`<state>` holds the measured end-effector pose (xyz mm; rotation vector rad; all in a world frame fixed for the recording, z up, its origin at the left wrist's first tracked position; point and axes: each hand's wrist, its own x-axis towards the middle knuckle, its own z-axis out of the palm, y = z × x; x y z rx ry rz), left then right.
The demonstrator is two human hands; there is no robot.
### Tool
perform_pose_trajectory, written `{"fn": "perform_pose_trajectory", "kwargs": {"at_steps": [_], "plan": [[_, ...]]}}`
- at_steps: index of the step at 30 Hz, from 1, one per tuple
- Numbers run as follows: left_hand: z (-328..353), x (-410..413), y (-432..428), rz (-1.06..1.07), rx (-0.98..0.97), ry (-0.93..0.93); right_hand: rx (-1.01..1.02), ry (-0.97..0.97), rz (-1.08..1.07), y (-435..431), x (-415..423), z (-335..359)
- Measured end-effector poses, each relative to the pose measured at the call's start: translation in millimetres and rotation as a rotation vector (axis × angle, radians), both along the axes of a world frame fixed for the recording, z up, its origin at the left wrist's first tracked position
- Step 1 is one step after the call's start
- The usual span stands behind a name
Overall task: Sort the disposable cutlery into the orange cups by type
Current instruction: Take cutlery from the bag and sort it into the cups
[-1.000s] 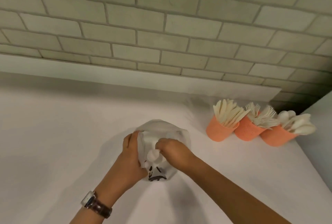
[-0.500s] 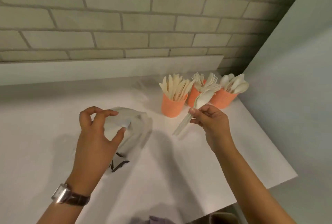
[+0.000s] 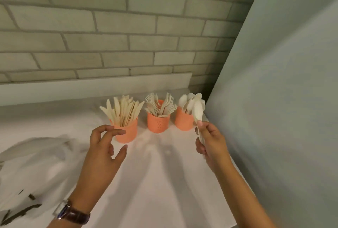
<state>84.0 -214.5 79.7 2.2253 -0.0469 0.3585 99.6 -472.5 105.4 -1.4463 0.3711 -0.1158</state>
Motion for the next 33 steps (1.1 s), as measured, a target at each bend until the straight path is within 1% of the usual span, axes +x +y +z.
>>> {"fn": "perform_pose_trajectory", "kwargs": {"at_steps": [6, 9, 11, 17, 21, 23, 27, 31, 33], "plan": [[-9.9, 8.1, -50.1, 0.059, -0.014, -0.021, -0.023, 0.031, 0.077, -39.7, 12.2, -4.8], [-12.9, 6.4, -63.8, 0.079, -0.011, -0.029, -0.050, -0.020, 0.076, -49.2, 16.7, -8.1], [-14.2, 6.3, -68.3, 0.085, -0.017, -0.034, -0.052, -0.044, 0.090, -53.1, 20.4, -9.2], [-14.0, 9.9, -73.9, 0.117, -0.022, -0.040, 0.010, -0.002, 0.195, -64.0, 32.3, -8.4], [-13.5, 10.9, -77.2, 0.124, -0.030, -0.033, -0.052, -0.037, 0.317, -71.6, 37.2, -13.9], [-14.0, 10.4, -77.6, 0.126, -0.034, -0.026, -0.090, -0.049, 0.343, -72.4, 42.3, -18.3], [-16.4, 7.8, -72.1, 0.146, -0.042, -0.008, -0.294, -0.141, 0.271, -66.1, 60.8, -24.8], [-17.7, 5.2, -64.9, 0.164, -0.059, -0.005, -0.331, -0.261, 0.100, -57.0, 79.1, -34.3], [-17.7, 4.8, -61.7, 0.172, -0.051, -0.003, -0.410, -0.331, 0.014, -54.9, 86.4, -38.3]]}}
